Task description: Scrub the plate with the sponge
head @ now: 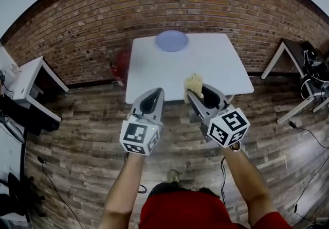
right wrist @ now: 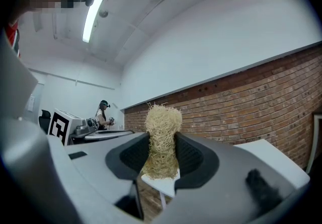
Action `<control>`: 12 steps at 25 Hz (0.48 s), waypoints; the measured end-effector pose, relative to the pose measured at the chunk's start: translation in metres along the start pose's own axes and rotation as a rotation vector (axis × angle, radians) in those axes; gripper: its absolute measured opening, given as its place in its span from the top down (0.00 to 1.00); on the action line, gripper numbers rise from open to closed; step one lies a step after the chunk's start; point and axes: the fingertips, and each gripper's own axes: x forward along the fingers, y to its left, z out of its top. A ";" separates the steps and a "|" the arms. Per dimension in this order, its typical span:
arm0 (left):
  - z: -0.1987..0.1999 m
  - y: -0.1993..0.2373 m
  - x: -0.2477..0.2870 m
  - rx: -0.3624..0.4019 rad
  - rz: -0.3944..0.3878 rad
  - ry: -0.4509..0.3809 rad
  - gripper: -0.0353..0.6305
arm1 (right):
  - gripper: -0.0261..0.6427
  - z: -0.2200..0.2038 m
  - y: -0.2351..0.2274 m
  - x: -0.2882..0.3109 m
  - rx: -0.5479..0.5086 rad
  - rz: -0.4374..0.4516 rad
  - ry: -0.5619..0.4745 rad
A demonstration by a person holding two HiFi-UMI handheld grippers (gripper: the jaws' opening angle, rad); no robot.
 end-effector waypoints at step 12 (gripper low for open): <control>-0.016 0.074 0.079 -0.051 -0.022 0.003 0.93 | 0.73 -0.001 -0.055 0.083 -0.015 -0.037 0.036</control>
